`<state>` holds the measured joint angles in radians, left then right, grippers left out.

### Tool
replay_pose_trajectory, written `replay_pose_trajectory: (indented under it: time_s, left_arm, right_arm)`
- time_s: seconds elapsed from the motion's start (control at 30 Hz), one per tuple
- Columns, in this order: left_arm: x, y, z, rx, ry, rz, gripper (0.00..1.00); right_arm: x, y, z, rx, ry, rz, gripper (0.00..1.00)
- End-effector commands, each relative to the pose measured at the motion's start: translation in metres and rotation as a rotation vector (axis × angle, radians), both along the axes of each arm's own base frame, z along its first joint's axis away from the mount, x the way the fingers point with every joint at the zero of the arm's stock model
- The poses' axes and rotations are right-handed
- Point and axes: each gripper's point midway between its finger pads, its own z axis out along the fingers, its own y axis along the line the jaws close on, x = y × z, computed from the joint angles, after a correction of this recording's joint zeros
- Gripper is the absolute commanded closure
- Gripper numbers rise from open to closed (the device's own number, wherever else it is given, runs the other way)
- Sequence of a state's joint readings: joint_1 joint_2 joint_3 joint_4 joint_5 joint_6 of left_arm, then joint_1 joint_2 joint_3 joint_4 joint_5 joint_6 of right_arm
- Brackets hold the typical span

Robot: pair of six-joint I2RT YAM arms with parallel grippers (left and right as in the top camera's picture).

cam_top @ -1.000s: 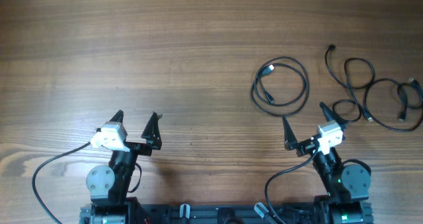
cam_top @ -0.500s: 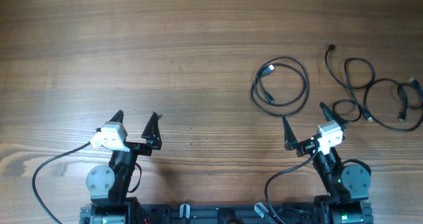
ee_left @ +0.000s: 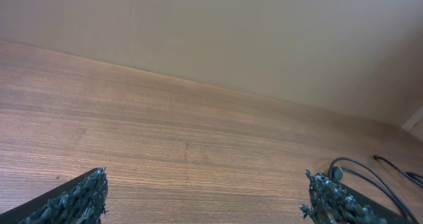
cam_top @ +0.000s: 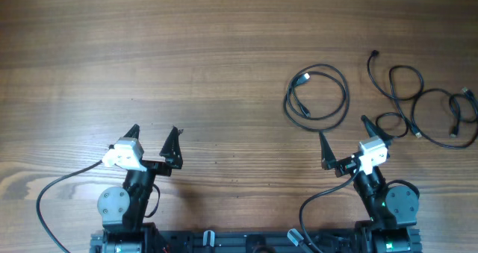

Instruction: Untangle cables

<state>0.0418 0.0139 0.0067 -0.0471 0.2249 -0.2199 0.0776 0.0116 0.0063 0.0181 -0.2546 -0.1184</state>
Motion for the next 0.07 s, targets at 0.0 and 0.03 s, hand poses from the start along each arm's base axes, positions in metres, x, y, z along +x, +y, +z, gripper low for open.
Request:
replay_pose_trajectory:
  time_s: [0.0, 0.03]
  left_arm:
    - [0.0001, 0.0038, -0.0008, 0.004, 0.002, 0.02, 0.0]
    - [0.0001, 0.0038, -0.0008, 0.003, 0.002, 0.02, 0.0]
  right_arm:
    - [-0.0004, 0.0007, 0.0011, -0.011, -0.01, 0.003, 0.0]
    - [-0.0004, 0.0007, 0.0011, -0.011, -0.01, 0.003, 0.0]
